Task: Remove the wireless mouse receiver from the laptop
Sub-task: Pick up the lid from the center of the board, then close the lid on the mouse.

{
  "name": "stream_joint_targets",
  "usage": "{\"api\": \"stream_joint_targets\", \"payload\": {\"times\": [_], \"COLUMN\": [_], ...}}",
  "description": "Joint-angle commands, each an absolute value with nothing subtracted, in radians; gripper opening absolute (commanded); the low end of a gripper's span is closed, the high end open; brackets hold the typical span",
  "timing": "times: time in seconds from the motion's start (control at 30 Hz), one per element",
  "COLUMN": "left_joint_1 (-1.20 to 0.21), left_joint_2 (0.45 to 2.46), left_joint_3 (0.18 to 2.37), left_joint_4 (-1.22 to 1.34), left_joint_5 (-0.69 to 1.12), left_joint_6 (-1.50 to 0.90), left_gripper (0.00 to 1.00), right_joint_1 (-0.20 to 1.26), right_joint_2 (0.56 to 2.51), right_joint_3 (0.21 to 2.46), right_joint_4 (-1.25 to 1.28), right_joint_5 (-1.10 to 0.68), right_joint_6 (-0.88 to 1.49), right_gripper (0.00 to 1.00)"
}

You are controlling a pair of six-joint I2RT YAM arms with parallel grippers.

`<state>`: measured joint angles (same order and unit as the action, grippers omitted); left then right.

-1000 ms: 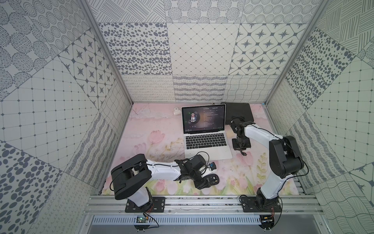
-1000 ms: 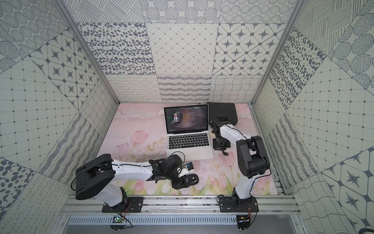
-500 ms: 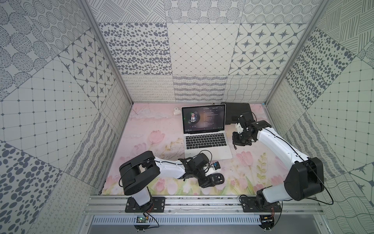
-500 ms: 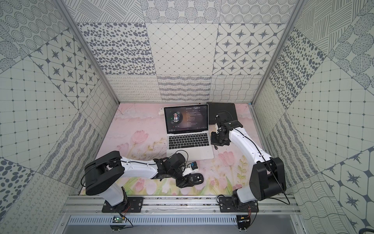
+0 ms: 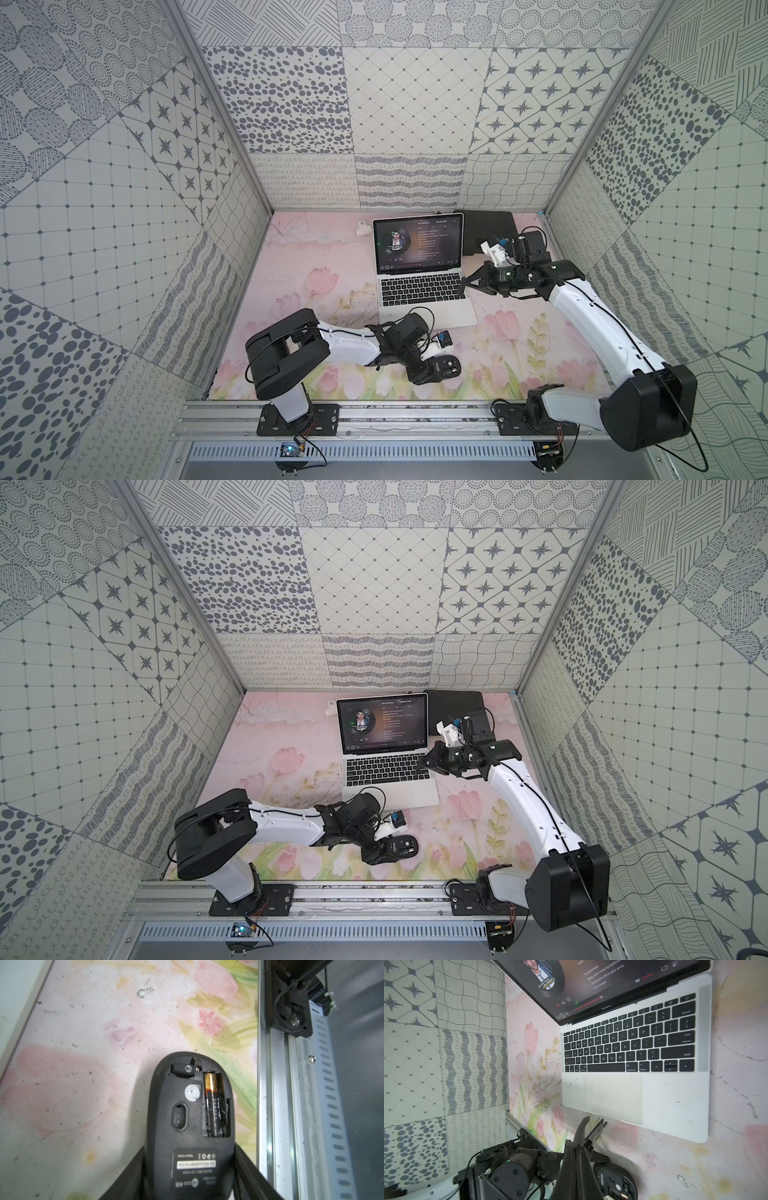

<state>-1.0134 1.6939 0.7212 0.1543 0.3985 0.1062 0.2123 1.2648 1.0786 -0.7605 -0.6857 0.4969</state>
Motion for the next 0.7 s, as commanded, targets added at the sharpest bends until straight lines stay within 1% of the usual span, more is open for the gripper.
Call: {"api": "stream_joint_targets", "payload": {"times": [0.0,0.1,0.3,0.47,0.6,0.67], "left_joint_1": [-1.002,-0.984,-0.918,-0.868,-0.847,-0.842], "left_joint_2": [1.692,1.634,1.419,1.242,1.164,1.149], "left_joint_3": [0.695,0.679,0.649,0.622,0.64,0.658], "left_joint_4": [-0.01,-0.012,-0.075,-0.038,-0.061,-0.085], "left_joint_5": [0.365,0.378,0.4,0.45,0.456,0.448], "left_joint_6": [0.104,0.101,0.108,0.038,0.03,0.034], "left_gripper": [0.0,0.0,0.0,0.0,0.0,0.0], "right_joint_1": [0.187,0.162,0.138,0.14,0.148,0.16], "right_joint_2": [1.227,1.203,1.156,1.09,1.062,1.048], "right_joint_3": [1.024,0.989,0.908,0.784,0.753,0.754], "right_joint_4": [-0.607,-0.558,-0.412,-0.057,0.056,0.07], "right_joint_5": [-0.888,-0.953,-1.056,-1.167,-1.202,-1.216], "right_joint_6": [0.55,0.569,0.663,0.926,1.05,1.078], "right_gripper": [0.0,0.0,0.0,0.0,0.0,0.0]}}
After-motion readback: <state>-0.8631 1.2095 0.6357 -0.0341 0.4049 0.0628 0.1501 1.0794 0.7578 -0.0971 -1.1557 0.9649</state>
